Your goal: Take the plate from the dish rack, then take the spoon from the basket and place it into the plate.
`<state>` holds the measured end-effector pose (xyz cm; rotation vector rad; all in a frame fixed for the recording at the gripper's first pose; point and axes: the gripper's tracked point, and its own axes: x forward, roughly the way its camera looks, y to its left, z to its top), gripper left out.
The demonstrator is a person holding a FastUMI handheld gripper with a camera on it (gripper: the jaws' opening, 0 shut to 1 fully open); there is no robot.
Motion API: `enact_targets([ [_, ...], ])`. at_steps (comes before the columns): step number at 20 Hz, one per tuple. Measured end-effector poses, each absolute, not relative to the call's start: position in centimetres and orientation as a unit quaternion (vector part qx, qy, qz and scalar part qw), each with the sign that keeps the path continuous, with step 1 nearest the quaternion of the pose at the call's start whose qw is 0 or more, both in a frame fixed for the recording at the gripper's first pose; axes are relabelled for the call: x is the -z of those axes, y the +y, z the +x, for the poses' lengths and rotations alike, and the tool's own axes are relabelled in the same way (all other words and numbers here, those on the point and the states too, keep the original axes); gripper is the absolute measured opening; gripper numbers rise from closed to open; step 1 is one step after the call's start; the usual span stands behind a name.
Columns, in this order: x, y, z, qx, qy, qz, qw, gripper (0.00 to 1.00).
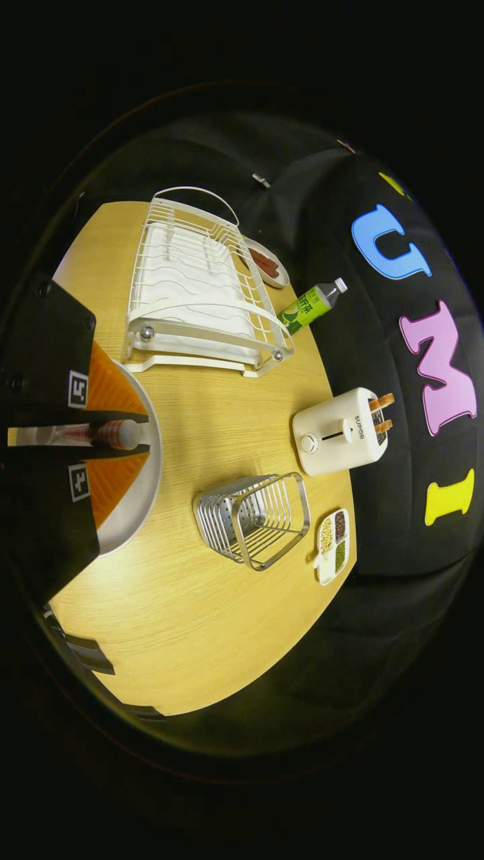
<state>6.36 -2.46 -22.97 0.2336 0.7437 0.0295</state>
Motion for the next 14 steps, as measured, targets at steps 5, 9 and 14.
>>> enact_targets([
  [5, 21.9, -3.0, 7.0, -0.015, 0.353, 0.113, 0.929, 0.75],
  [9, 18.1, -4.5, 6.1, -0.025, 0.308, 0.065, 0.949, 0.99],
  [14, 10.5, -5.9, 6.8, -0.022, 0.223, 0.063, 0.973, 0.99],
])
